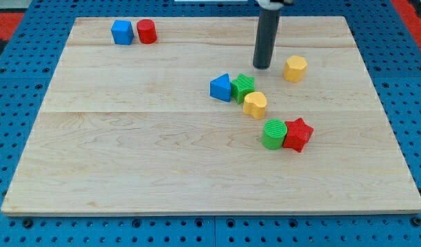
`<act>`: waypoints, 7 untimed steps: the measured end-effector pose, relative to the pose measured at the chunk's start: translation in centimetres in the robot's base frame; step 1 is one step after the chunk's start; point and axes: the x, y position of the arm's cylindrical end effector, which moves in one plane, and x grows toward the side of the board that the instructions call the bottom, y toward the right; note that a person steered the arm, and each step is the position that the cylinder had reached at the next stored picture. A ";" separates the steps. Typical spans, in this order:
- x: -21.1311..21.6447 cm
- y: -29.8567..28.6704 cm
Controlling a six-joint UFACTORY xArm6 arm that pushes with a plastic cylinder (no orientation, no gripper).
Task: Push the yellow hexagon towards the red star
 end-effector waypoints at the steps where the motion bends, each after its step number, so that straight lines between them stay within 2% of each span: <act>1: -3.2 3.0; 2: -0.3 5.9; 7: 11.3 6.1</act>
